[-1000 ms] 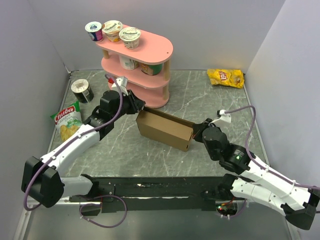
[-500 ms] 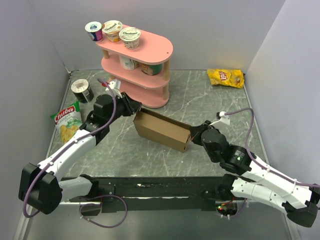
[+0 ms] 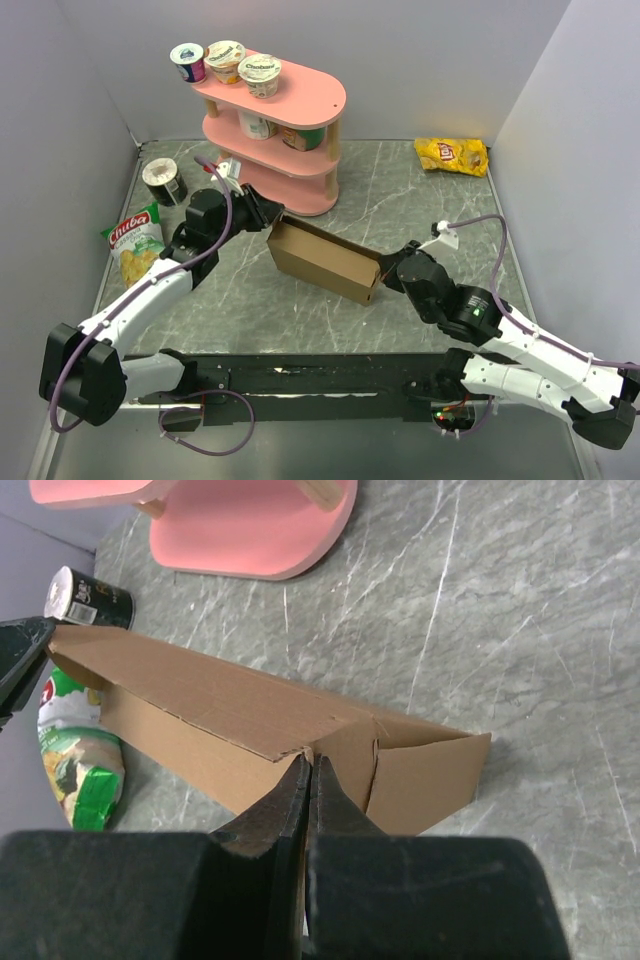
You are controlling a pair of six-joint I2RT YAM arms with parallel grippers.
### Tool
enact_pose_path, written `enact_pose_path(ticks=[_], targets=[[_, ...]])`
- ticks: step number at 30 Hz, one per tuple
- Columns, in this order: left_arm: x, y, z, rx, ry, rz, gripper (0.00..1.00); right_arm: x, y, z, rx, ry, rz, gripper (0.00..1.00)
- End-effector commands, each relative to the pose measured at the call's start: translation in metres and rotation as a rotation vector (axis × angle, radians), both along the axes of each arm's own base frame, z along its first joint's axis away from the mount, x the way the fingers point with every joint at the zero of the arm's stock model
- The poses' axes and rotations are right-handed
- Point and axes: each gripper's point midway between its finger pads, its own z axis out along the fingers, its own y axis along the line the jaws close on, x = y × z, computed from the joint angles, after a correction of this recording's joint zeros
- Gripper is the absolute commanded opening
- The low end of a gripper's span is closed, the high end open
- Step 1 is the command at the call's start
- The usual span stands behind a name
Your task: Fold the paper box
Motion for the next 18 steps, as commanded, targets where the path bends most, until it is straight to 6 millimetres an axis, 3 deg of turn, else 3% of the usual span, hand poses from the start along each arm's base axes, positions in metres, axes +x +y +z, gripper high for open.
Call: enact_pose_path(ticks=[1,10,18], targets=[[-0.027,0.019,-0.099,0.163,0.282,-0.005,0.16,-0.099,-0.08,-0.128,-0.523,0.551,0.133,0.0],[-0.032,0.019,-0.111,0.15,0.302,-0.019,0.16,-0.115,-0.096,-0.131,-0.547,0.614,0.115,0.0],[-0.034,0.017,-0.114,0.133,0.298,-0.028,0.15,-0.117,-0.096,-0.132,-0.58,0.642,0.13,0.0]])
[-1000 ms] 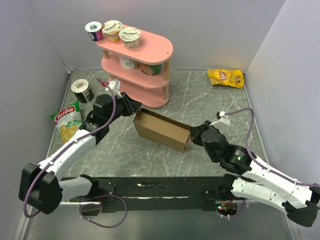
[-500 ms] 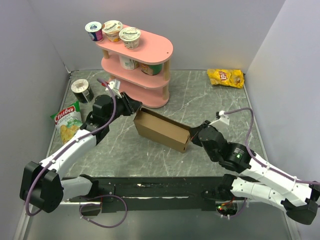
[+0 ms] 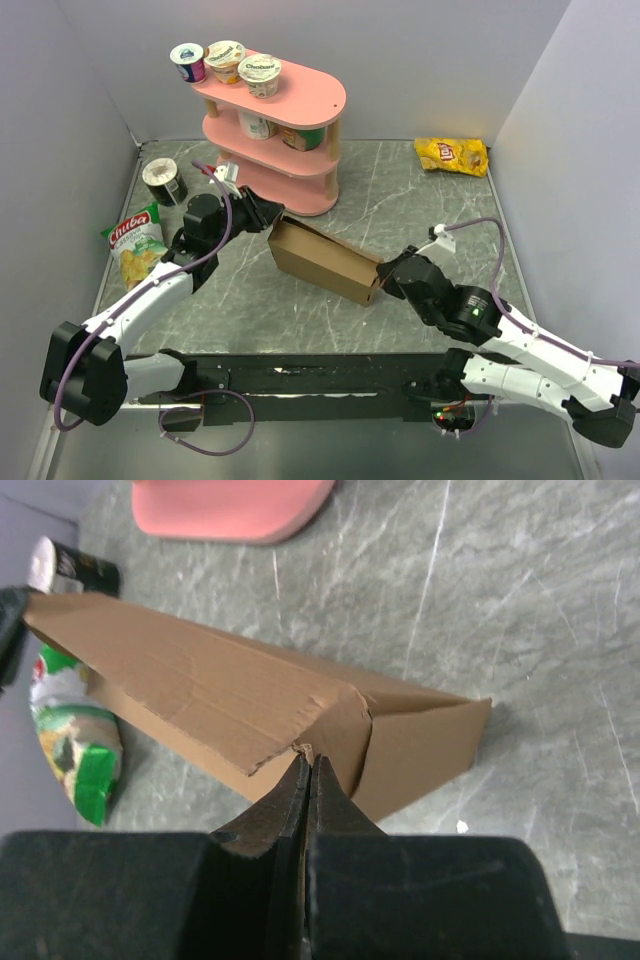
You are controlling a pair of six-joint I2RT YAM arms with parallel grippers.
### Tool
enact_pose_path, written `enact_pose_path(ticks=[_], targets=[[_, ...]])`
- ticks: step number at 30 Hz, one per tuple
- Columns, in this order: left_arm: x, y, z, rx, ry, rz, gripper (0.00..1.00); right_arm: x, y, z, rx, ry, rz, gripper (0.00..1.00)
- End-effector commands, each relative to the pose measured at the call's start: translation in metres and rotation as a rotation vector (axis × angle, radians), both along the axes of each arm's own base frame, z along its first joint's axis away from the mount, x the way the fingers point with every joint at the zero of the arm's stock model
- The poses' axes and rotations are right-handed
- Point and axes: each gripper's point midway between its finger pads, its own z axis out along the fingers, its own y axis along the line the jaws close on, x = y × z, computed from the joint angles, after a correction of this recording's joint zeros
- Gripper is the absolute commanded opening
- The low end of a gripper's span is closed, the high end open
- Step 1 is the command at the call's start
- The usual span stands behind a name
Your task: Fold the paper box
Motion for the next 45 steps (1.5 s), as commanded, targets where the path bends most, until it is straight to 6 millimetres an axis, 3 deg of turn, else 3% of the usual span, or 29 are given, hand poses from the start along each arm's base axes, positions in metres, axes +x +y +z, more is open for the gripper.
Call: enact_pose_path(ticks=[1,7,10,11,14,18,24,27,30,34,38,42,45], targets=[[-0.035,0.018,-0.114,0.175,0.347,-0.003,0.15,-0.106,-0.098,-0.121,-0.592,0.568,0.15,0.0],[-0.038,0.019,-0.117,0.176,0.353,-0.008,0.15,-0.101,-0.092,-0.112,-0.547,0.523,0.155,0.0],[-0.039,0.018,-0.115,0.183,0.342,-0.018,0.15,-0.092,-0.079,-0.097,-0.488,0.46,0.184,0.24],[-0.039,0.019,-0.116,0.195,0.337,-0.019,0.15,-0.091,-0.077,-0.093,-0.479,0.445,0.198,0.42],[-0.039,0.023,-0.115,0.217,0.322,-0.011,0.16,-0.083,-0.064,-0.073,-0.41,0.375,0.221,0.71],[-0.039,0.028,-0.116,0.242,0.31,-0.002,0.16,-0.076,-0.058,-0.049,-0.34,0.299,0.222,0.87],[-0.043,0.027,-0.121,0.261,0.304,-0.009,0.15,-0.062,-0.045,-0.004,-0.199,0.132,0.233,0.89],[-0.044,0.025,-0.121,0.284,0.292,-0.007,0.15,-0.043,-0.033,0.035,-0.153,-0.013,0.234,0.91],[-0.046,0.02,-0.122,0.303,0.283,-0.012,0.15,-0.018,-0.022,0.081,-0.164,-0.166,0.226,0.91],[-0.053,0.02,-0.131,0.323,0.311,-0.017,0.15,0.016,0.001,0.118,-0.364,-0.315,0.322,0.95],[-0.057,0.021,-0.133,0.329,0.321,-0.007,0.15,0.039,0.032,0.131,-0.483,-0.396,0.473,0.91],[-0.06,0.022,-0.137,0.331,0.335,-0.003,0.15,0.053,0.072,0.117,-0.584,-0.432,0.689,0.84],[-0.062,0.022,-0.141,0.327,0.349,0.003,0.15,0.06,0.089,0.106,-0.633,-0.447,0.769,0.76]])
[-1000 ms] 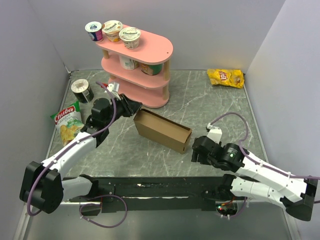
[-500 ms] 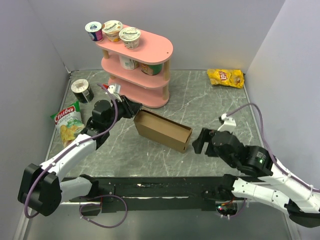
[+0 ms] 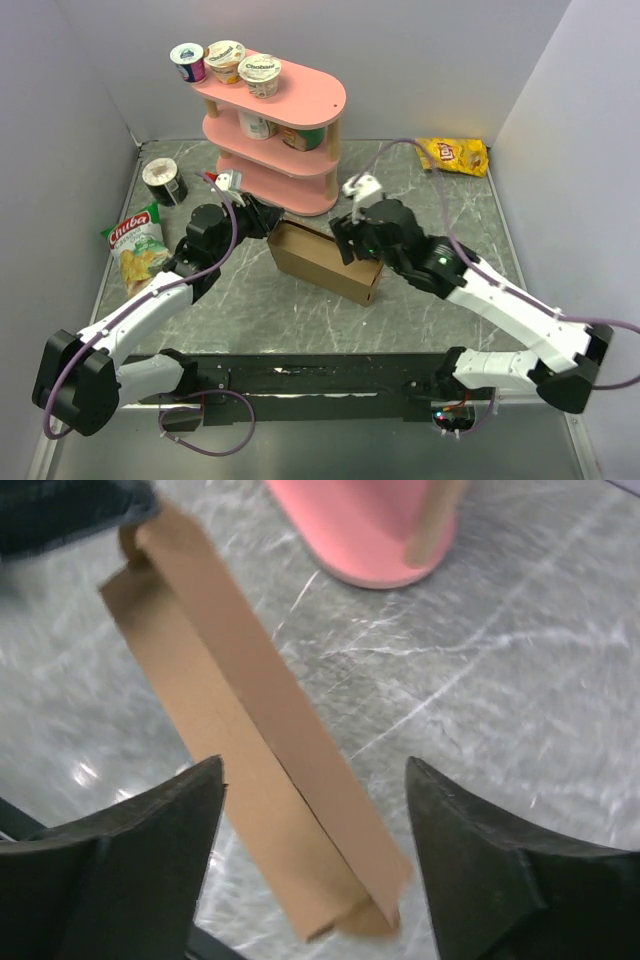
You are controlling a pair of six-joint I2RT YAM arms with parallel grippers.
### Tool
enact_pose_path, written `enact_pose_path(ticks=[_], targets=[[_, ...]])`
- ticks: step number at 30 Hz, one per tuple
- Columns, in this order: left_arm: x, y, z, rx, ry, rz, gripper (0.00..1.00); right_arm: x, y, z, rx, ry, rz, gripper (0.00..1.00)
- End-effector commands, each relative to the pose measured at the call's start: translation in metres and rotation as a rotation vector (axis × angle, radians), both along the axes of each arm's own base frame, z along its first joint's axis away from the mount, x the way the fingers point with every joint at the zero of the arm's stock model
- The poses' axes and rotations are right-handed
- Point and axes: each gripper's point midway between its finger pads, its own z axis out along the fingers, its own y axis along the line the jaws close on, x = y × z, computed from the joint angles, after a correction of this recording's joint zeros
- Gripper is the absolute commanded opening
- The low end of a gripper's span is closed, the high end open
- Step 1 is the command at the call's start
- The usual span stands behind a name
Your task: Fold the paper box
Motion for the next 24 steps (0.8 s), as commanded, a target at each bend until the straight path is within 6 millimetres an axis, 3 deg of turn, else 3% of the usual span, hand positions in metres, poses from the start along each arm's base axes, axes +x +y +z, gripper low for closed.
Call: enact_pose_path(ticks=[1,5,12,14,17,20,22,24], targets=[[-0.052,0.025,-0.136,0.251,0.422,-0.013,0.15,0.008,0.036,0.017,-0.062,-0.123,0.235,0.73],[-0.053,0.024,-0.138,0.24,0.43,-0.013,0.15,0.005,0.05,0.013,-0.03,-0.138,0.297,0.67],[-0.055,0.023,-0.142,0.239,0.437,-0.019,0.14,0.015,0.045,-0.026,-0.128,-0.108,0.264,0.58],[-0.055,0.024,-0.143,0.242,0.442,-0.018,0.14,0.019,0.042,-0.027,-0.142,-0.127,0.243,0.56],[-0.056,0.023,-0.144,0.237,0.443,-0.021,0.14,0.021,0.038,-0.027,-0.154,-0.152,0.241,0.47],[-0.056,0.023,-0.145,0.233,0.446,-0.02,0.14,0.018,0.041,-0.03,-0.161,-0.152,0.263,0.33],[-0.055,0.023,-0.145,0.232,0.448,-0.016,0.14,0.012,0.045,-0.036,-0.174,-0.153,0.285,0.18],[-0.056,0.023,-0.147,0.234,0.457,-0.01,0.14,0.005,0.05,-0.044,-0.201,-0.159,0.3,0.11]])
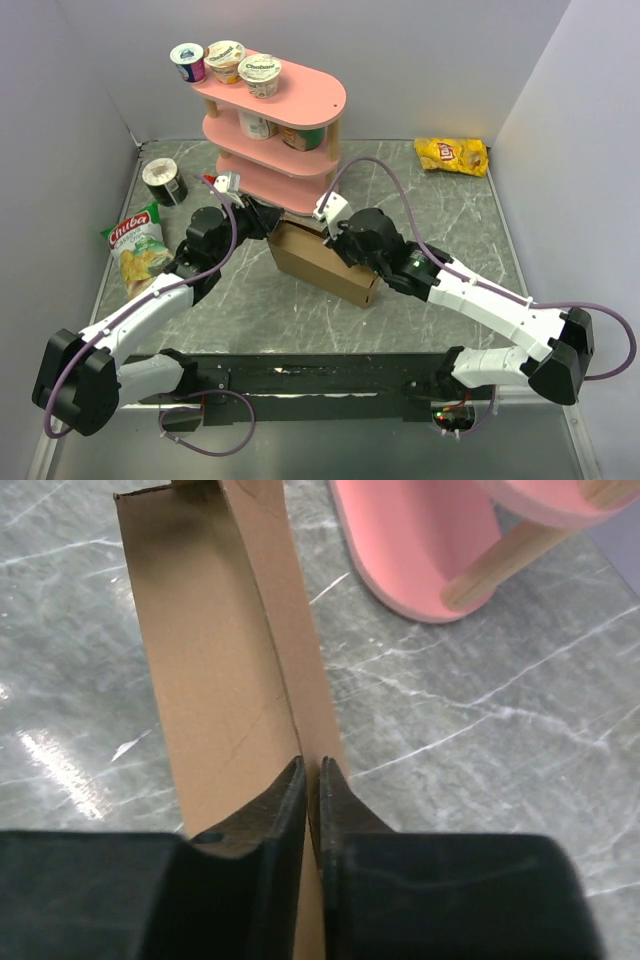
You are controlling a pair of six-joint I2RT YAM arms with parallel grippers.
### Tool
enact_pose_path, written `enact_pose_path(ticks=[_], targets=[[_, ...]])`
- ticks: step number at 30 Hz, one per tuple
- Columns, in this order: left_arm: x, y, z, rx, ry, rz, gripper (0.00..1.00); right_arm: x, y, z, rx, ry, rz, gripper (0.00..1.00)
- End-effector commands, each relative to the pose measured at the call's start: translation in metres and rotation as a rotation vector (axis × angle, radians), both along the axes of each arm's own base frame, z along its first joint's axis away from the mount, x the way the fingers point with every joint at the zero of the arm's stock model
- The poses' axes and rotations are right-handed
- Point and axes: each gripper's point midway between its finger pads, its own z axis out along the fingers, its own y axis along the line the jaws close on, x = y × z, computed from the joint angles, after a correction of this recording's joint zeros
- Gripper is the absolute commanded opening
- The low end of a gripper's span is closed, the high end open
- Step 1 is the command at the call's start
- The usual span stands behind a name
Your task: Fold the paper box
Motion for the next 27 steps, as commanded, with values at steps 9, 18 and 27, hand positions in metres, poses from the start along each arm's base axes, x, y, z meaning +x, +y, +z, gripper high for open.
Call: enact_pose_path(ticks=[9,18,27], targets=[[-0.059,0.026,-0.157,0.253,0.499,-0.008,0.13,-0.024,0.017,-0.031,-0.128,-0.152,0.013,0.03],[-0.071,0.037,-0.168,0.21,0.548,0.061,0.11,-0.022,0.011,-0.032,-0.165,-0.195,-0.054,0.02],[-0.053,0.035,-0.127,0.176,0.421,0.077,0.56,-0.023,0.011,-0.029,-0.14,-0.154,-0.095,0.03]])
